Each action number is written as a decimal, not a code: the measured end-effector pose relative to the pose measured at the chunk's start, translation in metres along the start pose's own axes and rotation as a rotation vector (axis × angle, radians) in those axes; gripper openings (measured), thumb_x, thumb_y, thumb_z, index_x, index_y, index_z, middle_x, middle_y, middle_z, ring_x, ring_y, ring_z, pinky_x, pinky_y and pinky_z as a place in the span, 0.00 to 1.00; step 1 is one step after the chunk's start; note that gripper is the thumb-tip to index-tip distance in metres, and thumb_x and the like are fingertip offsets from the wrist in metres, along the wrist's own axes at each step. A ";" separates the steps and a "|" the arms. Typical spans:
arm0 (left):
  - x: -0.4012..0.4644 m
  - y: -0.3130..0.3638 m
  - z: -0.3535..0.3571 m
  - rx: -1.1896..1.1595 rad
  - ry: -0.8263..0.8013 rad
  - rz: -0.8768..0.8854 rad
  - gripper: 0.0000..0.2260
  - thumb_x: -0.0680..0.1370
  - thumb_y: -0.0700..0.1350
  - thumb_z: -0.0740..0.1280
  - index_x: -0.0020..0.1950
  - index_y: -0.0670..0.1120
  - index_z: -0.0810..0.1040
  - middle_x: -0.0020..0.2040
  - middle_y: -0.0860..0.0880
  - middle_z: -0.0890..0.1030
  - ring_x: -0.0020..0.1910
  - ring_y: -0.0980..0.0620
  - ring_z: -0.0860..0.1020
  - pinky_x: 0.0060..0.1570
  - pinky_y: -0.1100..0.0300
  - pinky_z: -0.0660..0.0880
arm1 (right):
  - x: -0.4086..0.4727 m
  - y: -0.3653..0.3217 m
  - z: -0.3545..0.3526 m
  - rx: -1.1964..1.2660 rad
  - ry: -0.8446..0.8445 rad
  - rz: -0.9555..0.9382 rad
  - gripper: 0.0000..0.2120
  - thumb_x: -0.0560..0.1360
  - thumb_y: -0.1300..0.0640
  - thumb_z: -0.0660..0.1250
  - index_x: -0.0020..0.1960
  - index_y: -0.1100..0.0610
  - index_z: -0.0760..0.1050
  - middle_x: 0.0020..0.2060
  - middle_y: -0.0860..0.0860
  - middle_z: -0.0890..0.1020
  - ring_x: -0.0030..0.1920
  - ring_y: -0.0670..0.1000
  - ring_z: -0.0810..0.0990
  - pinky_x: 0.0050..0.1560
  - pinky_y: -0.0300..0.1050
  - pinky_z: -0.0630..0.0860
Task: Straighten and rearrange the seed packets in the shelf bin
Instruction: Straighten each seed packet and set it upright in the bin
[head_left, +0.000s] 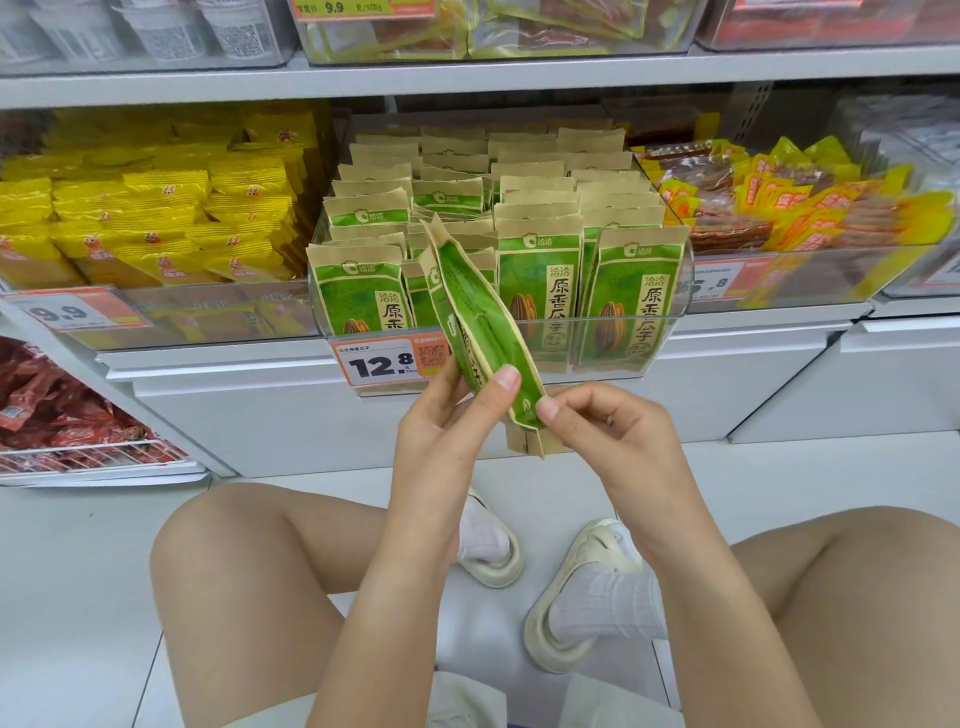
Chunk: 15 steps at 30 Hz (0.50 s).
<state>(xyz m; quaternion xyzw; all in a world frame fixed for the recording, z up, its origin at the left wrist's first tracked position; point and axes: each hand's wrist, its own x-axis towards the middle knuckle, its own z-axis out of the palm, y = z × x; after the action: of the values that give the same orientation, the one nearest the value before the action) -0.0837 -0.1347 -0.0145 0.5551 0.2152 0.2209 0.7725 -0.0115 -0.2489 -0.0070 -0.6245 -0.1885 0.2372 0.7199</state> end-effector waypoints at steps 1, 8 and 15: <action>-0.001 0.000 0.000 -0.002 -0.006 -0.005 0.18 0.73 0.50 0.69 0.61 0.44 0.80 0.56 0.47 0.84 0.56 0.52 0.81 0.58 0.62 0.77 | 0.000 0.000 0.000 0.003 -0.018 -0.009 0.05 0.72 0.60 0.70 0.39 0.61 0.79 0.37 0.46 0.85 0.38 0.41 0.81 0.42 0.30 0.73; -0.003 0.002 0.002 -0.035 -0.079 -0.091 0.12 0.74 0.51 0.65 0.53 0.51 0.84 0.53 0.50 0.85 0.54 0.55 0.81 0.53 0.60 0.77 | 0.001 0.004 0.001 0.003 -0.139 -0.032 0.08 0.73 0.56 0.64 0.38 0.57 0.77 0.54 0.47 0.84 0.67 0.44 0.73 0.57 0.34 0.72; -0.005 0.007 0.002 -0.114 -0.094 -0.129 0.18 0.72 0.56 0.68 0.58 0.49 0.83 0.59 0.46 0.83 0.61 0.46 0.79 0.63 0.42 0.73 | -0.007 0.009 0.016 -0.062 -0.149 -0.096 0.07 0.72 0.51 0.71 0.37 0.50 0.76 0.59 0.42 0.81 0.72 0.37 0.63 0.67 0.45 0.68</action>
<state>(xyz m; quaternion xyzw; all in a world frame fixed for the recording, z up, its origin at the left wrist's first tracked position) -0.0870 -0.1371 -0.0070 0.5047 0.2010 0.1560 0.8249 -0.0268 -0.2388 -0.0135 -0.6172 -0.2786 0.2422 0.6948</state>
